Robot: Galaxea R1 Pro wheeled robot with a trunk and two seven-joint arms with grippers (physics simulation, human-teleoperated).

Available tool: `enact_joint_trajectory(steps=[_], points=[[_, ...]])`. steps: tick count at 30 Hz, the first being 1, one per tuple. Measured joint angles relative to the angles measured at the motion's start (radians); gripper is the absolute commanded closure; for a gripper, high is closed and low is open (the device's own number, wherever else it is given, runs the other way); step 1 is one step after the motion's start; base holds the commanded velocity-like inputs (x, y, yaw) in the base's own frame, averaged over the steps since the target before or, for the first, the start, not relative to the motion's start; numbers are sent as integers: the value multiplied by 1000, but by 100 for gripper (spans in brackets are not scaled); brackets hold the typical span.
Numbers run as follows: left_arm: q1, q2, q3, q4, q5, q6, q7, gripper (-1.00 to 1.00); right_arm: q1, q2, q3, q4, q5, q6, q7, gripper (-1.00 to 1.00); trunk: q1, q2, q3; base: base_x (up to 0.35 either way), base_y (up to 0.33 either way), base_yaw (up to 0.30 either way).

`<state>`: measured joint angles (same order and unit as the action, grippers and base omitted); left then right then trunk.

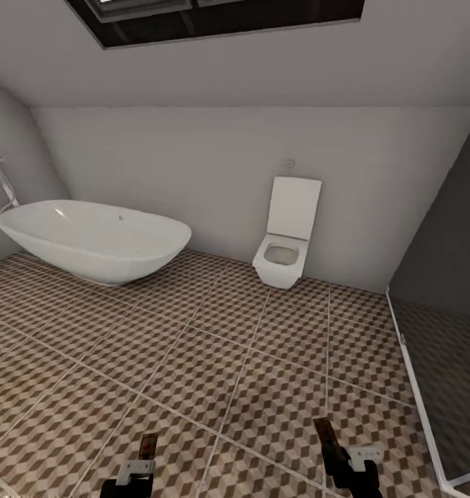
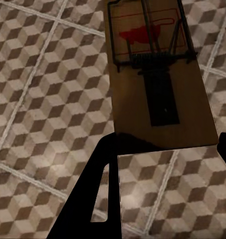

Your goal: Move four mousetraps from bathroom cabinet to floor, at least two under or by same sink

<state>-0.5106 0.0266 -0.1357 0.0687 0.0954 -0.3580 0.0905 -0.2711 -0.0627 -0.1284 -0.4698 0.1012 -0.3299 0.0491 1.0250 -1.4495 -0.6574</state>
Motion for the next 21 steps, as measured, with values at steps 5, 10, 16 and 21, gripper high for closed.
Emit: enact_joint_trajectory(steps=[5, 10, 16, 21], points=[[0, 0, 0, -1, 0, 0, 0, 100, 0, 0, 1, 0, 0, 0, 0, 100, 0, 0, 6, 0, 0, 228], [0, 0, 0, -1, 0, 0, 0, 100, 0, 1, 1, 0, 0, 0, 0, 100, 0, 0, 11, 0, 0, 228], [0, 0, 0, -1, 0, 0, 0, 100, 0, 1, 1, 0, 0, -1, 0, 100, 0, 0, 18, 0, 0, 228], [0, 0, 0, -1, 0, 0, 0, 100, 0, 1, 1, 0, 0, 0, 0, 100, 0, 0, 23, 0, 0, 228]])
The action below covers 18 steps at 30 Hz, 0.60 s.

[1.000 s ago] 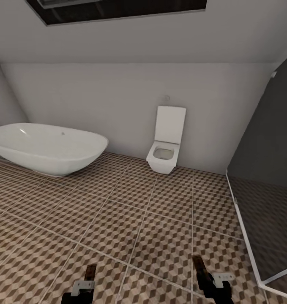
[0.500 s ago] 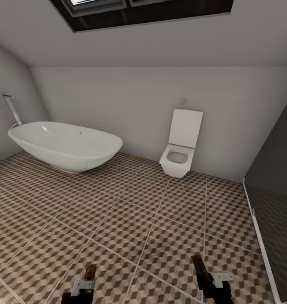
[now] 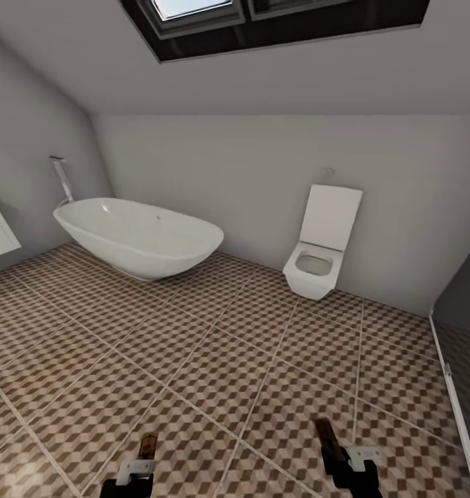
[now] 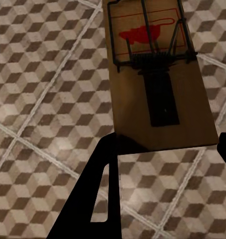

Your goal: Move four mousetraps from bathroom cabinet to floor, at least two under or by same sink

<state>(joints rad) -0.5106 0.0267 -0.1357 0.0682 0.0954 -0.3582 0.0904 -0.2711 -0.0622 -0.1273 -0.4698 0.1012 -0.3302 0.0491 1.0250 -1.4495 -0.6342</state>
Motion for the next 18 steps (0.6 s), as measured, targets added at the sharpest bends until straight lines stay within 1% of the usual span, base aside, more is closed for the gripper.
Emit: enact_joint_trajectory(steps=[18], points=[[0, 0, 0, 0, 0, 0, 0, 100, 0, 0, 0, 0, 0, 0, 0, 100, 0, 0, 20, 0, 0, 228]])
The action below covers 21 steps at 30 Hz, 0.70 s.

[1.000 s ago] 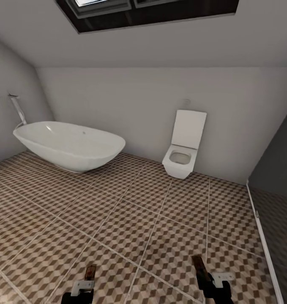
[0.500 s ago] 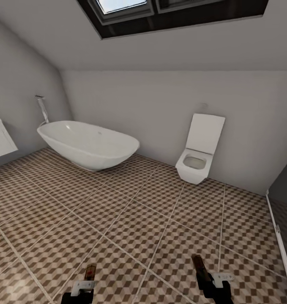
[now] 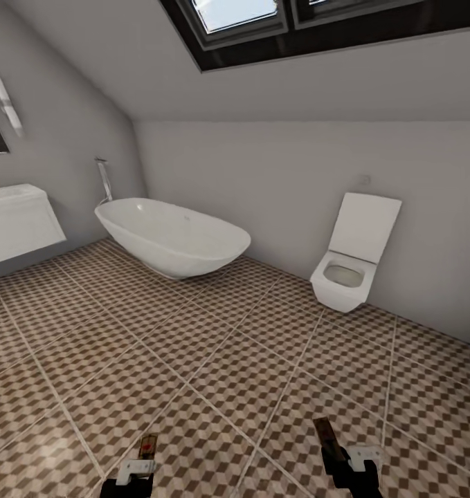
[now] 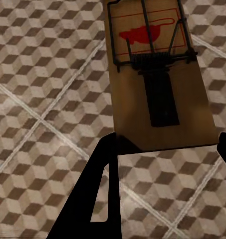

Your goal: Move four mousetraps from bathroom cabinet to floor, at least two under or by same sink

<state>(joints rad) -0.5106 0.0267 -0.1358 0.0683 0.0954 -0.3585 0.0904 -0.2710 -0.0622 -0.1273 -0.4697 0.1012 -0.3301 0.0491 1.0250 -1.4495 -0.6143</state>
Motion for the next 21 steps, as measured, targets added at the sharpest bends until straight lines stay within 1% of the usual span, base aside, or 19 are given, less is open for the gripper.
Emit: enact_joint_trajectory(steps=[21], points=[[0, 1, 0, 0, 0, 0, 0, 100, 0, 0, -1, 0, 0, -1, 0, 100, 0, 0, 23, 0, 0, 228]])
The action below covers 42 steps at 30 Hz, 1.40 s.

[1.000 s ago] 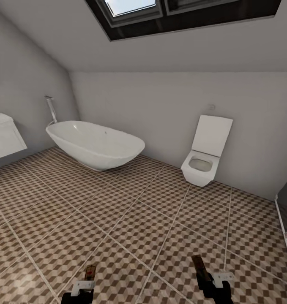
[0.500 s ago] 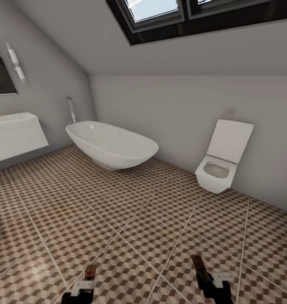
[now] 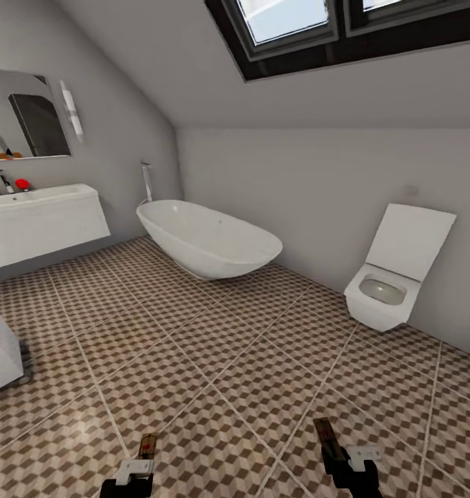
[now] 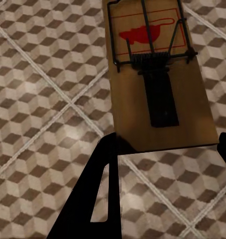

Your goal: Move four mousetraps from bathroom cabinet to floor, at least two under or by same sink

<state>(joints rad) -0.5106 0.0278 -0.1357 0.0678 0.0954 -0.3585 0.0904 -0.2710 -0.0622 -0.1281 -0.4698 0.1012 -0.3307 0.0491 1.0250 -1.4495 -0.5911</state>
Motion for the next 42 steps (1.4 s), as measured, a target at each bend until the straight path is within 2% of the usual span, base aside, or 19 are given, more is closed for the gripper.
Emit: enact_joint_trajectory(steps=[42], points=[[0, 0, 0, 0, 0, 1, 0, 100, 0, 3, 1, 2, 1, 0, 0, 100, 0, 0, 46, 0, 0, 228]])
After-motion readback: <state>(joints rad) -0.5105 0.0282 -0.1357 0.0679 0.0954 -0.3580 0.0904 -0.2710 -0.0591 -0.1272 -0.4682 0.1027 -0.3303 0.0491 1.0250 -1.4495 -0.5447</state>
